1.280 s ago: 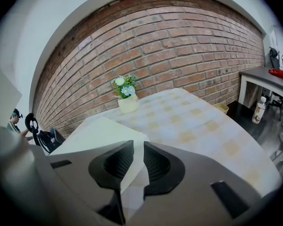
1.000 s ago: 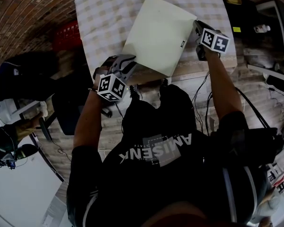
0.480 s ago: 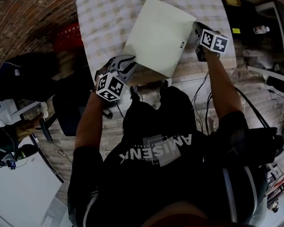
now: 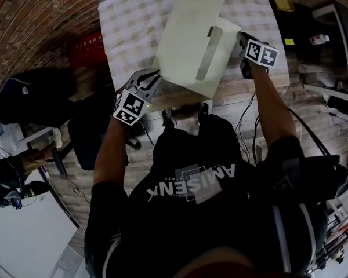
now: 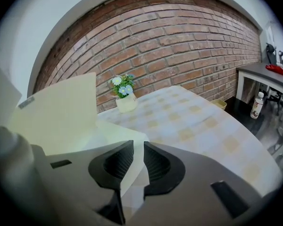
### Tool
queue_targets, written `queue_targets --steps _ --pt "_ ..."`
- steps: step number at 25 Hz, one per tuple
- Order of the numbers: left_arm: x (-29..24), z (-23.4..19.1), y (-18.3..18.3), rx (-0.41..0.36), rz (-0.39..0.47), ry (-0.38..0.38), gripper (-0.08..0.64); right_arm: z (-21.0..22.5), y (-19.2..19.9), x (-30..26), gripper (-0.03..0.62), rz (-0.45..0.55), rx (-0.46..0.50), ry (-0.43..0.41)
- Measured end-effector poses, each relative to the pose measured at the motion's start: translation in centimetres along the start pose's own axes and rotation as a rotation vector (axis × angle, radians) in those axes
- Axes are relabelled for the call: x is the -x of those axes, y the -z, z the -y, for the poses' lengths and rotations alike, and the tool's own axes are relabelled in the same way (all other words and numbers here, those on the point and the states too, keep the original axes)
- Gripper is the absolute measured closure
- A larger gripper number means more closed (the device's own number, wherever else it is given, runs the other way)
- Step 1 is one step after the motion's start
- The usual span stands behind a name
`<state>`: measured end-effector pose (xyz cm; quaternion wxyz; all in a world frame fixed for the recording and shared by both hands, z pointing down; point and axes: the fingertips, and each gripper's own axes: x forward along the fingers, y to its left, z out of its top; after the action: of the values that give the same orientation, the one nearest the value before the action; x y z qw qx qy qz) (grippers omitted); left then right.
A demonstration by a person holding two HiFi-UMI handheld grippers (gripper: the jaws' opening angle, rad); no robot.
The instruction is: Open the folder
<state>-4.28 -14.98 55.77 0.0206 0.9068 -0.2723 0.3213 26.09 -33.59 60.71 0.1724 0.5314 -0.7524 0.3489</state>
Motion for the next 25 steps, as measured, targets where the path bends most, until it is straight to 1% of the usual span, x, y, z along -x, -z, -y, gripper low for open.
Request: queue_targets --steps 3,5,7,10,12,13,18,22,25 --pt "1.0 -0.8 -0.6 0.031 0.031 -0.013 0.511 -0.1 0.1 0.0 0.495 -0.006 0.007 0.003" --pt "1.3 -1.2 -0.4 0.081 0.048 -0.026 0.514 -0.1 0.1 0.1 0.494 -0.012 0.011 0.005" --pt "1.7 -2.2 -0.1 0.187 0.088 -0.053 0.515 -0.2 0.0 0.0 0.494 -0.017 0.016 0.008" --pt "2.7 -4.0 0.4 0.382 0.165 -0.102 0.515 -0.3 0.0 0.0 0.494 -0.022 0.020 0.011" --pt "3.2 -5.0 1.2 0.467 0.188 -0.129 0.518 -0.3 0.0 0.0 0.494 -0.023 0.021 0.013" --pt "3.4 -5.3 1.5 0.493 0.191 -0.142 0.520 -0.3 0.1 0.0 0.495 -0.024 0.022 0.015" --pt "3.8 -6.7 3.1 0.560 0.195 -0.227 0.528 -0.2 0.0 -0.1 0.495 -0.038 0.028 0.014" --pt "3.8 -8.0 4.3 0.587 0.174 -0.318 0.528 -0.4 0.0 -0.1 0.495 -0.046 0.044 0.022" --pt "3.7 -9.0 4.8 0.619 0.171 -0.363 0.528 -0.5 -0.1 -0.2 0.495 -0.046 0.049 0.022"
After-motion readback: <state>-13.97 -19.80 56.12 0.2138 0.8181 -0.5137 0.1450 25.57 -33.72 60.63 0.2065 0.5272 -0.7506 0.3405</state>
